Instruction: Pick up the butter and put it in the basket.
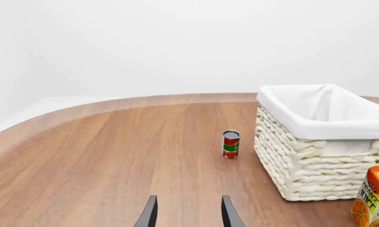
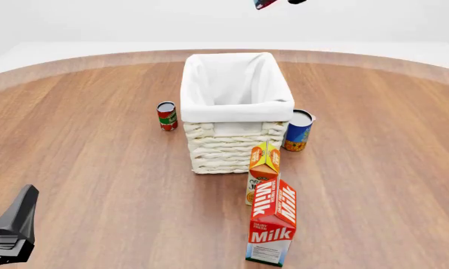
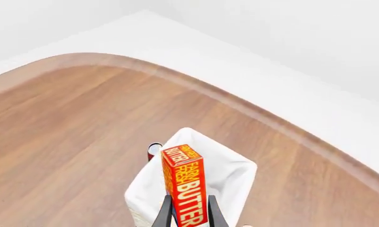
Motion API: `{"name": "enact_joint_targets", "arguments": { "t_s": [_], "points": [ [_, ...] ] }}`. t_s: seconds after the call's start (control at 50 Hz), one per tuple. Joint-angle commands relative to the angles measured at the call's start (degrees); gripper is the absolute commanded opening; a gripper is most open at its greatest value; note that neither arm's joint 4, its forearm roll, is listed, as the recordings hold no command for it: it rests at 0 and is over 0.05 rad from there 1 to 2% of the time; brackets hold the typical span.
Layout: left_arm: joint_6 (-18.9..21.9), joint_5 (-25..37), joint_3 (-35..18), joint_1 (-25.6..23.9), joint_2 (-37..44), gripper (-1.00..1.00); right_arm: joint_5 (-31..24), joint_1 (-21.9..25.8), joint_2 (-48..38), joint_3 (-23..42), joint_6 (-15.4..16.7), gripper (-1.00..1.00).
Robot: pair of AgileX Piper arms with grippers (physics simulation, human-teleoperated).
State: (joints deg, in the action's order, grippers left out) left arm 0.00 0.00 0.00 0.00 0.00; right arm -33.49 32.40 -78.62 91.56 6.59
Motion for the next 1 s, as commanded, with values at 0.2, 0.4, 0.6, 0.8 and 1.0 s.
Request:
{"name": "enact_joint_targets", "arguments": {
  "t_s": [0.2, 0.4, 0.6, 0.8, 1.0],
  "points": [
    [0.0, 0.0, 0.0, 0.0, 0.0, 1.00, -6.2, -2.6, -7.8, 7.1, 3.2, -1.00],
    [0.0, 0.0, 0.0, 0.0, 0.0, 1.00, -4.0, -1.9, -8.2, 1.4, 4.8, -1.00],
    [0.0, 0.0, 0.0, 0.0, 0.0, 1.00, -2.2, -1.9, -9.3, -1.7, 6.1, -1.00],
    [0.0, 0.0, 0.0, 0.0, 0.0, 1.00, -1.4, -1.1, -9.5, -3.0, 6.4, -1.00],
    [0.0, 0.0, 0.0, 0.0, 0.0, 1.00, -0.1, 0.1, -9.7, -4.6, 6.5, -1.00]
  ]
}}
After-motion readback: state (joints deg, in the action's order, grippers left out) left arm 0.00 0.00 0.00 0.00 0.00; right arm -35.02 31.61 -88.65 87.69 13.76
